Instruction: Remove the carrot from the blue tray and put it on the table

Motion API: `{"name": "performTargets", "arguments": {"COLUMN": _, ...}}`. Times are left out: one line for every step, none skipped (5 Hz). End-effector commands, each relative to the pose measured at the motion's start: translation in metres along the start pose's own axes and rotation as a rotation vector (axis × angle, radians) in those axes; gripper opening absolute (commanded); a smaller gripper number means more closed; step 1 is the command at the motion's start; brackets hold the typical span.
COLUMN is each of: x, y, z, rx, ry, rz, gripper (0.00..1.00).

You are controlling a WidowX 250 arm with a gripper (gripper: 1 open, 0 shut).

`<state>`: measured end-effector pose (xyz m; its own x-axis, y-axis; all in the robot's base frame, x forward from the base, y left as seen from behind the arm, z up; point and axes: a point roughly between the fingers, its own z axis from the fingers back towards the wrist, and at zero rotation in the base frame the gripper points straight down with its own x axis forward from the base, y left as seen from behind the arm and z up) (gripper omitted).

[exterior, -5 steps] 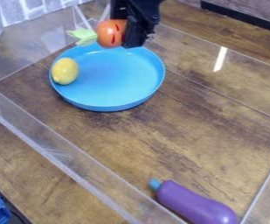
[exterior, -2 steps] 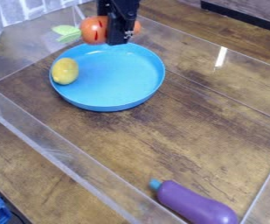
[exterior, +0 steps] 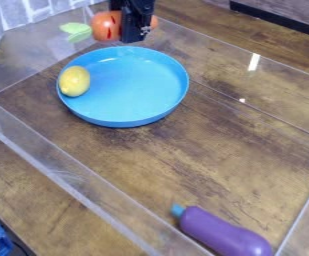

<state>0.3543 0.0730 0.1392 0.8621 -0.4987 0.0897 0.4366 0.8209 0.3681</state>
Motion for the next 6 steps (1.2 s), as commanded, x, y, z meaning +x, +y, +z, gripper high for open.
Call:
{"name": "performTargets", "arguments": {"x": -0.003, "y": 0.012, "z": 0.009, "rx": 0.032, "ry": -0.043, "rz": -0.011, "gripper": 0.0}}
{"name": "performTargets", "arguments": {"x": -0.008, "y": 0.015, "z": 0.01, "rx": 0.035, "ry": -0.053, "rz": -0.038, "gripper": 0.0}}
{"name": "performTargets", "arguments": {"x": -0.018, "y": 0.016, "z": 0.005, "rx": 0.038, "ry": -0.067, "rz": -0.068, "gripper": 0.0}}
{"name": "performTargets", "arguments": {"x": -0.032, "y": 0.023, "z": -0.006, "rx": 0.033, "ry": -0.073, "rz": -0.105, "gripper": 0.0}}
{"name": "performTargets", "arguments": {"x": -0.051, "y": 0.037, "z": -0.016, "rx": 0.026, "ry": -0.05, "rz": -0.093, "gripper": 0.0}}
{"name": "performTargets", "arguments": {"x": -0.072, "y": 0.054, "z": -0.027, "rx": 0.017, "ry": -0.023, "rz": -0.069, "gripper": 0.0}}
